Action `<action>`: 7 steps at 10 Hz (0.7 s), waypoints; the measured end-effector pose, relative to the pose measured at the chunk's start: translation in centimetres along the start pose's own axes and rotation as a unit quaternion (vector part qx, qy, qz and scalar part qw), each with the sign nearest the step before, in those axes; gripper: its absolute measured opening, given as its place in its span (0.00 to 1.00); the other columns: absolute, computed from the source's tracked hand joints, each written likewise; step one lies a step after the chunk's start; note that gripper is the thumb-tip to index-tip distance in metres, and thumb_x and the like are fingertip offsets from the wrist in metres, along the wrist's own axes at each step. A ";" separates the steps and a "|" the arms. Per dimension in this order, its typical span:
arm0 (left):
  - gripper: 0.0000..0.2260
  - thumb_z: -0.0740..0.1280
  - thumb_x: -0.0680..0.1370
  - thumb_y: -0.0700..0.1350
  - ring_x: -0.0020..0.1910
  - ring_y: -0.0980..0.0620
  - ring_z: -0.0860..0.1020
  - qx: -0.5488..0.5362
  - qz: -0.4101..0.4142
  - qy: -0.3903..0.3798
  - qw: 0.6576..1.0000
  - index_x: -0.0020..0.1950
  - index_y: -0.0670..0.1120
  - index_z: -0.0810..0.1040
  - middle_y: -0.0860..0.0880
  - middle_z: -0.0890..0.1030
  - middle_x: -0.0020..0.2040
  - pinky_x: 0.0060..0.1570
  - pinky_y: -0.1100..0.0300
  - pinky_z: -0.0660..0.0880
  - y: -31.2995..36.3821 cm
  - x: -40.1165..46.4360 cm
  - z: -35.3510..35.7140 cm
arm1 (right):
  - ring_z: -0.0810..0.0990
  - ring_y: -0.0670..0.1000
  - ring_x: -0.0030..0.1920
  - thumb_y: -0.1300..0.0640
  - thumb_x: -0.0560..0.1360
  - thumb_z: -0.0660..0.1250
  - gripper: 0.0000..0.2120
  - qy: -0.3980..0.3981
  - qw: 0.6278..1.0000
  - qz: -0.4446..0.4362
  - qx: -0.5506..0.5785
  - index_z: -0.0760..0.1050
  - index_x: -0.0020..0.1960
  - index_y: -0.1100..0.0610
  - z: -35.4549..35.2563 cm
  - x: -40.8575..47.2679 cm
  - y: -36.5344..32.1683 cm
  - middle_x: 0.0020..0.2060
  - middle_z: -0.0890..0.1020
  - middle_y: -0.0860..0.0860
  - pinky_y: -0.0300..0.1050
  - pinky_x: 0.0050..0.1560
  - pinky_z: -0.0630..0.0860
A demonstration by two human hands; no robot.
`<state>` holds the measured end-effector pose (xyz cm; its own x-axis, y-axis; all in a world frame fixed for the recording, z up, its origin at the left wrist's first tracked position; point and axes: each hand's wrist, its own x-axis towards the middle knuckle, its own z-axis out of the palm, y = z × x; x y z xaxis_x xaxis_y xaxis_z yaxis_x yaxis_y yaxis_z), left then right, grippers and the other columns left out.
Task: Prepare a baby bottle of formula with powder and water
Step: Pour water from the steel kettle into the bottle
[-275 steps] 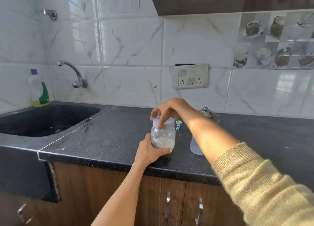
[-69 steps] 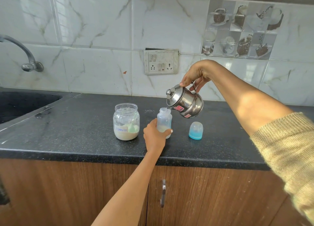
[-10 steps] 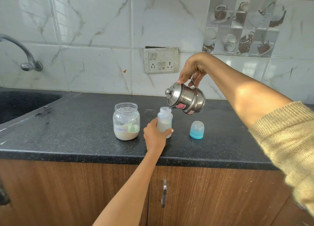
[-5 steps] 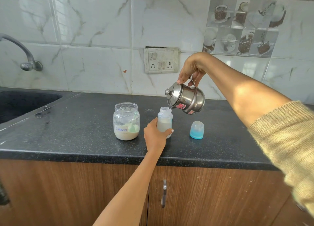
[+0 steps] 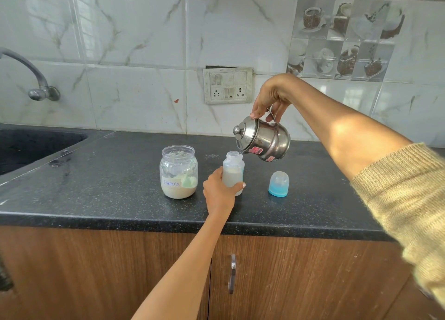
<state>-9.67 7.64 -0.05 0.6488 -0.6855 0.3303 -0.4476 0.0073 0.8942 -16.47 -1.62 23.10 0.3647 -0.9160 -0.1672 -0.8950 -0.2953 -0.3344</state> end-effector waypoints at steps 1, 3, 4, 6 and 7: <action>0.28 0.76 0.68 0.46 0.62 0.47 0.74 0.000 -0.002 0.002 1.000 0.66 0.44 0.72 0.45 0.77 0.63 0.61 0.52 0.71 0.0 0.0 0.0 | 0.79 0.51 0.43 0.57 0.73 0.70 0.25 -0.002 1.000 -0.002 -0.005 0.71 0.68 0.62 0.0 -0.1 -0.1 0.69 0.70 0.55 0.50 0.57 0.77; 0.28 0.76 0.68 0.46 0.62 0.47 0.75 -0.002 0.003 0.002 1.000 0.65 0.44 0.73 0.45 0.77 0.62 0.60 0.52 0.72 0.0 0.0 0.0 | 0.78 0.51 0.42 0.57 0.74 0.69 0.25 -0.002 1.000 -0.011 -0.015 0.70 0.69 0.62 0.1 -0.1 -0.2 0.71 0.68 0.56 0.50 0.55 0.77; 0.28 0.76 0.67 0.46 0.61 0.47 0.75 -0.002 0.004 0.001 1.000 0.65 0.44 0.73 0.45 0.78 0.62 0.60 0.53 0.72 -0.1 0.1 0.0 | 0.78 0.50 0.41 0.57 0.74 0.69 0.25 0.001 1.000 -0.014 -0.021 0.70 0.69 0.62 0.1 -0.1 -0.3 0.71 0.68 0.56 0.50 0.56 0.77; 0.28 0.76 0.68 0.46 0.62 0.47 0.74 0.001 0.003 0.002 1.000 0.66 0.44 0.72 0.45 0.77 0.63 0.62 0.52 0.71 -0.1 0.1 0.1 | 0.79 0.51 0.45 0.57 0.74 0.69 0.25 0.000 1.000 -0.014 -0.028 0.70 0.69 0.61 0.2 -0.1 -0.5 0.72 0.68 0.55 0.50 0.56 0.77; 0.28 0.76 0.68 0.46 0.63 0.47 0.74 0.000 0.002 0.003 1.000 0.66 0.44 0.72 0.45 0.77 0.63 0.62 0.51 0.71 -0.1 0.1 0.1 | 0.77 0.52 0.51 0.57 0.74 0.69 0.25 0.000 0.999 -0.014 -0.030 0.70 0.69 0.61 0.2 -0.2 -0.6 0.72 0.68 0.55 0.50 0.57 0.77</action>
<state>-9.64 7.48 -0.11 0.6499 -0.6815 0.3364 -0.4511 0.0102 0.8924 -15.96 -1.26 23.18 0.3894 -0.9072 -0.1592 -0.8983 -0.3359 -0.2832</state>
